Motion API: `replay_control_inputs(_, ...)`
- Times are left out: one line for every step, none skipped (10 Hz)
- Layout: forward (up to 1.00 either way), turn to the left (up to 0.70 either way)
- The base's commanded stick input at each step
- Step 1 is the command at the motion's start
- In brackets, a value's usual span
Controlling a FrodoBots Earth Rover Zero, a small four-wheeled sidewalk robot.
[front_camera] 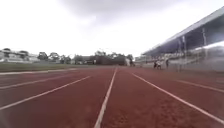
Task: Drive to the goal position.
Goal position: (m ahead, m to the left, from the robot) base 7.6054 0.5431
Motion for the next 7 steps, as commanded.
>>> replay_control_inputs(0.45,0.00)
replay_control_inputs(0.45,0.00)
replay_control_inputs(0.45,0.00)
replay_control_inputs(0.45,0.00)
replay_control_inputs(0.45,0.00)
replay_control_inputs(0.45,0.00)
replay_control_inputs(0.45,0.00)
